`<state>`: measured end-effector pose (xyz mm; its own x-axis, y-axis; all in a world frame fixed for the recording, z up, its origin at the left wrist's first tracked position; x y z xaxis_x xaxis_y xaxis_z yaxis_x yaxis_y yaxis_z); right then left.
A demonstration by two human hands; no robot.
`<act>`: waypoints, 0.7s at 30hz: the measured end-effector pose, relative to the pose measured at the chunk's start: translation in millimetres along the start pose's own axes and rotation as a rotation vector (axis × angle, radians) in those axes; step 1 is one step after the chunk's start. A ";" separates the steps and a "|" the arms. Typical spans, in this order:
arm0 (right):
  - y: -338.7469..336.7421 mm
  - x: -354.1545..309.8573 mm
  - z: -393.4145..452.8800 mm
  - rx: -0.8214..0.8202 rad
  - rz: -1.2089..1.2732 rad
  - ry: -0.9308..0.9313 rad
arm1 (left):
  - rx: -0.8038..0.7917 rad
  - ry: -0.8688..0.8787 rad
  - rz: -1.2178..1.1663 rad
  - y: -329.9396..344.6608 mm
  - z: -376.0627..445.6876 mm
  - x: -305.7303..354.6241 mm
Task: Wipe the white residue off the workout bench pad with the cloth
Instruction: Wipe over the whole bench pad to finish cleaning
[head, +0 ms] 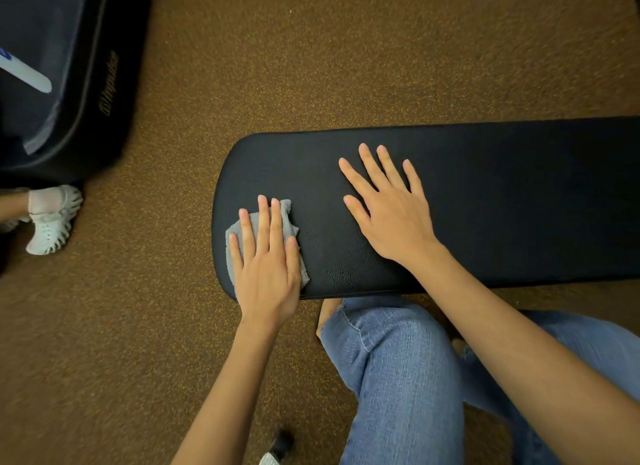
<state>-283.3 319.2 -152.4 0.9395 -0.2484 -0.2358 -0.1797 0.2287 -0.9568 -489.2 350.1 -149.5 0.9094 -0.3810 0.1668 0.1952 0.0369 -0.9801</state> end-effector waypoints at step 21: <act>-0.1 2.8 0.7 -0.006 0.090 0.032 | 0.418 -0.159 -0.656 -21.3 -65.5 8.6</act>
<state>-280.5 319.2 -152.8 0.9099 -0.2571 -0.3257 -0.2643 0.2460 -0.9326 -509.6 285.5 -134.2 0.5968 -0.3099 0.7402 0.8021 0.2062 -0.5604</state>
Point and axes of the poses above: each hand's wrist, its own z-axis towards the middle knuckle, its own y-axis out of the palm, x = y × z, the point moved 4 cm from there along z, towards the middle knuckle, and after that the axes turned 9 degrees about x, right-handed, at the moved point
